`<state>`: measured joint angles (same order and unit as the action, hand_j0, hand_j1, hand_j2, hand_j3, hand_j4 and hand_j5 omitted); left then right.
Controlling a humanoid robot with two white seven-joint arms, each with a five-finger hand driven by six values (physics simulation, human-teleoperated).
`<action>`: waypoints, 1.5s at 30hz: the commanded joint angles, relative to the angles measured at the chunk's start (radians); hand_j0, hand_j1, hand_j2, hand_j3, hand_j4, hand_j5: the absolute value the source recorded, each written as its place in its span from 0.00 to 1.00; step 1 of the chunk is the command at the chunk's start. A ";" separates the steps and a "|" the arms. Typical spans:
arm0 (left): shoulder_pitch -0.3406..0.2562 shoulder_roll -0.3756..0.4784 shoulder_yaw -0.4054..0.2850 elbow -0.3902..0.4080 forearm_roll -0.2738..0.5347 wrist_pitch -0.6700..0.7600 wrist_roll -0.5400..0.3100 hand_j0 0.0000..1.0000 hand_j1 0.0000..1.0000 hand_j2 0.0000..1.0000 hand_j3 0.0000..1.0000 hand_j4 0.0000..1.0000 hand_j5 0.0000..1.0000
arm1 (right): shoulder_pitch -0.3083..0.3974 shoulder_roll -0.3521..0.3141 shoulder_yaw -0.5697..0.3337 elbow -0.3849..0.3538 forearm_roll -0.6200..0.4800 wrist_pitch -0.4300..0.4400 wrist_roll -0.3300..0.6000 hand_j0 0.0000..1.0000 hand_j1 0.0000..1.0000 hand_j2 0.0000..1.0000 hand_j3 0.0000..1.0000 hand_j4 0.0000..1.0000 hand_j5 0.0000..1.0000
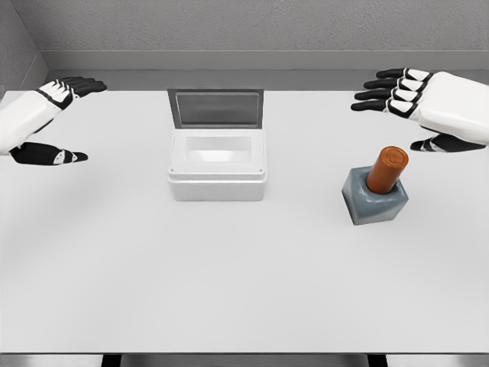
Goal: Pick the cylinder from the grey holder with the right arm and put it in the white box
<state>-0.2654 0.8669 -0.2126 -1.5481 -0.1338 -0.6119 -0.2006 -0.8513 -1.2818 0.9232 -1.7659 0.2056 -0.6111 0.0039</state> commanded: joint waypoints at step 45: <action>-0.028 -0.088 -0.013 0.026 0.272 0.041 -0.301 1.00 1.00 1.00 1.00 1.00 1.00 | -0.170 0.206 0.105 0.167 -0.017 0.000 0.607 0.98 0.98 0.98 0.98 0.98 0.98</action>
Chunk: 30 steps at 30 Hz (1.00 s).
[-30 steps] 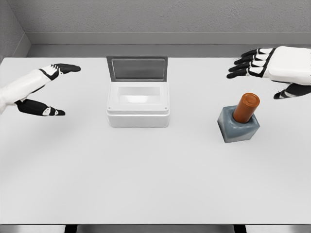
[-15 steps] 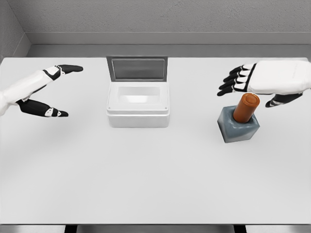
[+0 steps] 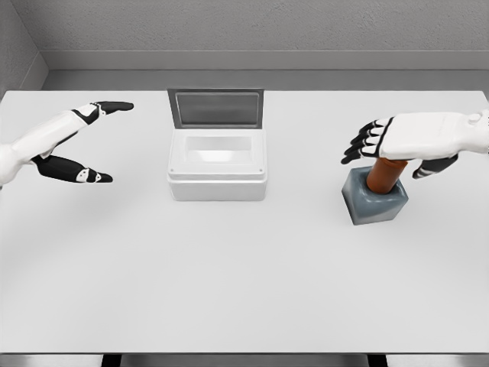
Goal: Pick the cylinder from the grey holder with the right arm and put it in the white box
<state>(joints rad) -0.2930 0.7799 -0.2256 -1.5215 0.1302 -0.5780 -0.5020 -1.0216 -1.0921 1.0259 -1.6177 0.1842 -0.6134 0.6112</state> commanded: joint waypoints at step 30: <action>-0.003 -0.016 0.000 0.001 0.057 0.036 -0.013 1.00 1.00 1.00 1.00 1.00 1.00 | -0.021 0.018 0.060 0.041 0.054 0.003 0.000 0.56 0.56 0.56 0.56 0.56 0.56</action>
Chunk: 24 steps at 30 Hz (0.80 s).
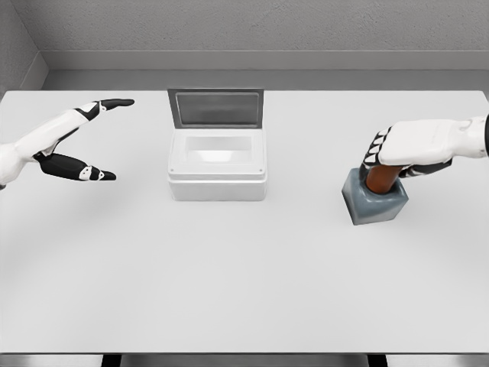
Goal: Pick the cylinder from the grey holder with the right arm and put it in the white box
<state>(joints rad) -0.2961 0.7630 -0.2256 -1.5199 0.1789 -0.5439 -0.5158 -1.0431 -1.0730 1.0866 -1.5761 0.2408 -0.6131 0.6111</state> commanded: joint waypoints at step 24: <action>-0.018 -0.021 -0.001 0.029 0.008 0.001 0.000 1.00 1.00 1.00 1.00 1.00 1.00 | -0.068 -0.012 -0.014 -0.032 -0.006 0.002 0.000 0.53 0.53 0.53 0.53 0.53 0.53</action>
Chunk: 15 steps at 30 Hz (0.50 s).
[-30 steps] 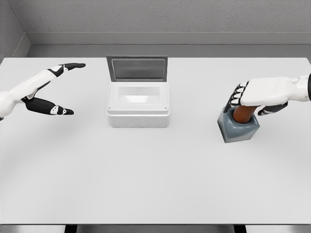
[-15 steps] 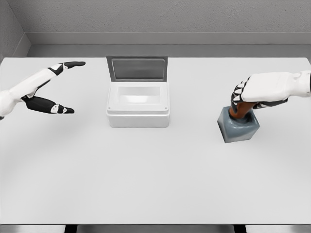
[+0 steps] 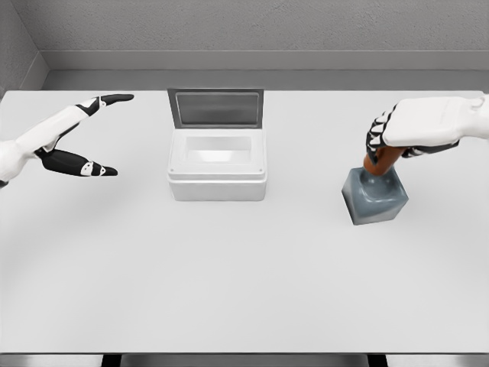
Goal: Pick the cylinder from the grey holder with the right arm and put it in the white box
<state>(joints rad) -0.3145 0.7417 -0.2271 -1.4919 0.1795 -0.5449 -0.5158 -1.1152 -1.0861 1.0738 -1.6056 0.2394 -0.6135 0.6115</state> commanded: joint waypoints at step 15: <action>-0.002 -0.001 0.000 0.012 0.008 0.002 0.000 1.00 1.00 1.00 1.00 1.00 1.00 | -0.046 0.086 0.000 0.001 0.000 0.003 -0.001 0.52 0.52 0.52 0.52 0.52 0.52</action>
<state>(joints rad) -0.3160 0.7400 -0.2271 -1.4802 0.1795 -0.5450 -0.5158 -1.1658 -1.0181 1.0747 -1.6050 0.2432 -0.6138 0.6115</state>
